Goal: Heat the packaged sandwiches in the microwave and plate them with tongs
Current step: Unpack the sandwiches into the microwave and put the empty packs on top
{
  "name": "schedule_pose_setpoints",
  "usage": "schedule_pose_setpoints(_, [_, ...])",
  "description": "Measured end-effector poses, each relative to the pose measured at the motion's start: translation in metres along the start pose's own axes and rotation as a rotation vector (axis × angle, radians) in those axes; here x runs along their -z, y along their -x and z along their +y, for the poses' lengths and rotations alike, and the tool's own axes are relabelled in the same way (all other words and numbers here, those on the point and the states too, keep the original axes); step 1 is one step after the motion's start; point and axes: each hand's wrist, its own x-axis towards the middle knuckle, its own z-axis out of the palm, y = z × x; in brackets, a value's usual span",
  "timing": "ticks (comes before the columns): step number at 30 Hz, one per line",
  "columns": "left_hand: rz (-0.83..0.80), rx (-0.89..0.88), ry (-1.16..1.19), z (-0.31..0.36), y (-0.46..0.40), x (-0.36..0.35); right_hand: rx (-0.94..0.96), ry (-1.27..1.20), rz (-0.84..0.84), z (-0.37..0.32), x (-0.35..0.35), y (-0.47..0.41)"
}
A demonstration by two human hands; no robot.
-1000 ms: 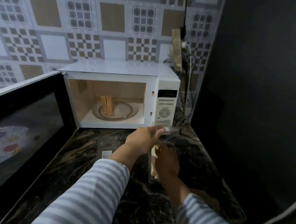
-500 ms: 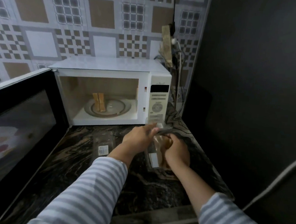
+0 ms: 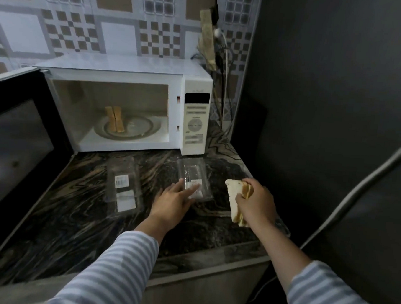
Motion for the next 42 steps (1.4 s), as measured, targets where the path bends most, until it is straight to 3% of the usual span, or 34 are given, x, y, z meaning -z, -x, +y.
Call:
schedule_pose_setpoints(9, [-0.040,0.025,-0.038,0.003,0.004,-0.005,0.077,-0.056,-0.047,-0.024,0.011,-0.005])
schedule_pose_setpoints(19, [-0.182,-0.001,0.102,0.016,0.017,0.048,0.158,-0.067,-0.151,-0.117,0.026,0.001])
schedule_pose_setpoints(26, [0.068,-0.169,0.072,-0.023,0.038,0.121,0.164,-0.042,-0.245,-0.191,0.019,-0.002])
schedule_pose_setpoints(33, [0.418,-0.074,0.051,-0.123,0.049,0.139,0.166,-0.063,-0.295,-0.222,-0.037,-0.003])
schedule_pose_setpoints(38, [0.206,0.172,-0.068,-0.181,0.037,0.107,0.159,-0.021,-0.299,-0.239,-0.079,-0.027])
schedule_pose_setpoints(42, [0.029,0.210,-0.084,-0.204,0.017,0.085,0.174,-0.018,-0.324,-0.248,-0.114,-0.061])
